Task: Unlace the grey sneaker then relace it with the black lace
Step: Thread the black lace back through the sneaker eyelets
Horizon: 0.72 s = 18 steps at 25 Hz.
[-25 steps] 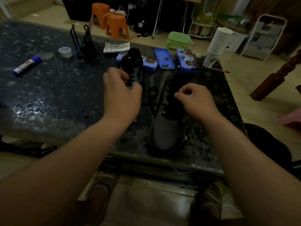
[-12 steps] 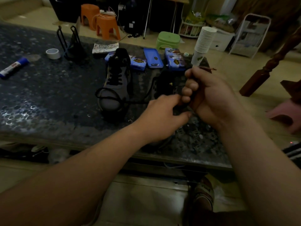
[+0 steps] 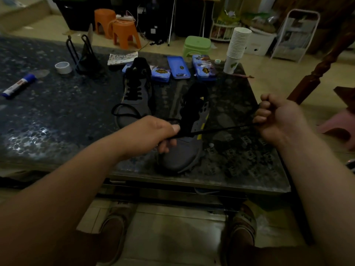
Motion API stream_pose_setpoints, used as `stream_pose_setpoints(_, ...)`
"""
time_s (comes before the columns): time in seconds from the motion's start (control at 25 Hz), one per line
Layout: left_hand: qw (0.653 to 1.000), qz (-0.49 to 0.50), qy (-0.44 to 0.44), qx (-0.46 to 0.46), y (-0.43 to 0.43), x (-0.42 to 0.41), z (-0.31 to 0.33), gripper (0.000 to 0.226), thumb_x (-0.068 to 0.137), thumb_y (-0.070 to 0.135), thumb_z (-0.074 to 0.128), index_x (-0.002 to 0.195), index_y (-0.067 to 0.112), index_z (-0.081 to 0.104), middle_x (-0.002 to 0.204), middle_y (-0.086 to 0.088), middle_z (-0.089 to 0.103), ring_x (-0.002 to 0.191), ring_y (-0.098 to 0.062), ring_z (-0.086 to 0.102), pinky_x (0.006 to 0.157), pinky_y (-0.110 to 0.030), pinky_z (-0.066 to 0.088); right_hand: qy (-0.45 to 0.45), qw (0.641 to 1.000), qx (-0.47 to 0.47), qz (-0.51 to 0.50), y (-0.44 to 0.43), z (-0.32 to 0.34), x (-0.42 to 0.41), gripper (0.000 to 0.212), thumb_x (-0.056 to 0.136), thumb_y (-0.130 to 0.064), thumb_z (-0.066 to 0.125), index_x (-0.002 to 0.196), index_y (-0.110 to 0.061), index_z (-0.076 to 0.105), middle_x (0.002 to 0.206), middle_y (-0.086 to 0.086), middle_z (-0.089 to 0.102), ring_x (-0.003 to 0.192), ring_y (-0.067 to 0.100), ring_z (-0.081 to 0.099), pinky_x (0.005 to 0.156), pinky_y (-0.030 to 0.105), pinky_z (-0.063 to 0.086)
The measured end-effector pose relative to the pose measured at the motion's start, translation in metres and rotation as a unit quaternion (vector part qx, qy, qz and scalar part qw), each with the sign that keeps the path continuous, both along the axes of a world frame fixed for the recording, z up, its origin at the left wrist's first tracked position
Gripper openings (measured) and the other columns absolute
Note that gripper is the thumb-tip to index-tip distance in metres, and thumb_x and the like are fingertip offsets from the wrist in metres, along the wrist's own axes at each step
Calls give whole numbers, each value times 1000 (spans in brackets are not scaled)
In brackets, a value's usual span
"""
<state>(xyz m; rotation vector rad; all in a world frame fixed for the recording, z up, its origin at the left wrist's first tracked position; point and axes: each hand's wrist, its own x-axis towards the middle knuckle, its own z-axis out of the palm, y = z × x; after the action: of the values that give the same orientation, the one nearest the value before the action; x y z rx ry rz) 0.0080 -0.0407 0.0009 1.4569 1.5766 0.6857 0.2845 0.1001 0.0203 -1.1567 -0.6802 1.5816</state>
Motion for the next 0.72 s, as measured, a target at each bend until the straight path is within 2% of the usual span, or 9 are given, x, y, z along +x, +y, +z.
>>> stream_pose_setpoints(0.16,991,-66,108,-41,3,-5,1,40,104,39,58,78,18,79,78,1,77,76,-11,71,77,-25,51,-173,985,20,-7,9,-21,12,20,107,-24,48,96,-16,63,67,-6,50,45,5,36,39,18,29)
stream_pose_setpoints(0.28,984,-98,139,-51,8,-8,3,27,102,38,60,88,24,78,85,6,76,80,-16,72,80,-39,56,-255,963,58,63,0,-21,-3,17,107,-20,50,105,-14,65,74,-2,54,47,6,37,38,18,26)
stream_pose_setpoints(0.4,984,-17,163,74,17,-2,4,22,100,47,60,97,31,76,95,7,70,88,-11,66,80,-37,52,-245,950,100,165,-26,-16,-31,18,106,-24,54,105,-14,69,63,-2,47,43,7,30,37,19,21)
stream_pose_setpoints(0.48,983,27,121,133,21,12,6,27,102,50,55,103,33,75,96,7,69,88,-7,65,79,-33,51,-225,939,126,228,-46,-15,-49,21,106,-27,55,105,-15,71,58,-1,43,41,7,29,37,19,21)
stream_pose_setpoints(0.6,992,48,-26,115,26,35,0,26,106,40,54,104,28,76,81,8,72,67,2,59,69,-24,46,-239,912,142,300,-63,-16,-61,23,106,-25,55,111,-10,72,57,1,44,40,8,32,37,19,24)
stream_pose_setpoints(0.72,980,111,-123,114,32,38,-4,17,103,26,63,98,19,77,69,8,67,61,-3,53,62,-19,43,-275,890,138,336,-65,-20,-57,21,104,-23,57,102,-11,73,61,1,53,45,8,39,40,20,28)
